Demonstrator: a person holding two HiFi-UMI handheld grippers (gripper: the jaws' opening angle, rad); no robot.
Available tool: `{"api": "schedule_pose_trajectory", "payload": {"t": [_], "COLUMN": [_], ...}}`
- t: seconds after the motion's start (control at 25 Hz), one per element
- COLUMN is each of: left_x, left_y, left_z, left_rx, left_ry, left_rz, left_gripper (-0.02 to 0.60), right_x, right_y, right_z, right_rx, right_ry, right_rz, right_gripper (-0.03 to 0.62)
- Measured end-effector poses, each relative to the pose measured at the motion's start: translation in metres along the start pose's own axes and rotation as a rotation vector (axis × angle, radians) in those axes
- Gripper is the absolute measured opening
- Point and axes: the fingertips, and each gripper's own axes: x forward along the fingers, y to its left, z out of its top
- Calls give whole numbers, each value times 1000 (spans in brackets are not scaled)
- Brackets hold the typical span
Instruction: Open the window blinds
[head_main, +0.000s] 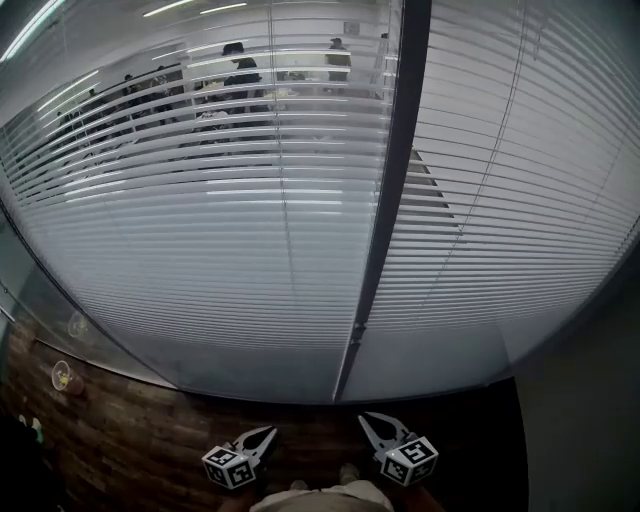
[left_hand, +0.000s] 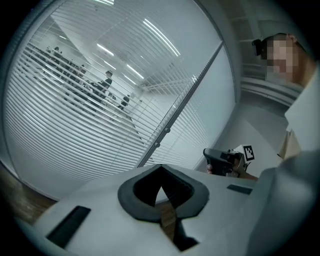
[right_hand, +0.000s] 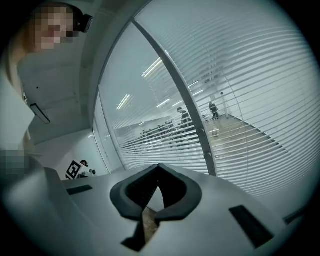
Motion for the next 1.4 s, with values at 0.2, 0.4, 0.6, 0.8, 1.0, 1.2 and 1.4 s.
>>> {"api": "schedule_pose_trajectory", "payload": {"t": [0.2, 0.4, 0.6, 0.8, 1.0, 1.2, 1.4], "left_x": [-4, -37, -60, -81, -105, -121, -123], "left_y": [20, 17, 11, 1, 5, -5, -16], "left_z": [-4, 11, 2, 7, 0, -6, -23], "left_rx": [2, -31, -61, -50, -61, -94, -111], "left_ry": [11, -23, -31, -49, -87, -110, -106], "left_rz": [0, -10, -21, -16, 7, 38, 62], "left_gripper": [12, 12, 12, 12, 12, 12, 12], "right_x": [14, 6, -2, -11, -22, -30, -43], "right_y": [1, 37, 67, 84, 96, 107, 111], "right_z": [-6, 8, 3, 6, -11, -4, 0], "right_rx": [17, -13, -90, -127, -173, -138, -144], "right_ry": [-6, -4, 31, 83, 127, 134, 110], "right_rz": [7, 30, 61, 58, 77, 104, 139], "right_gripper": [8, 8, 8, 8, 8, 8, 8]}}
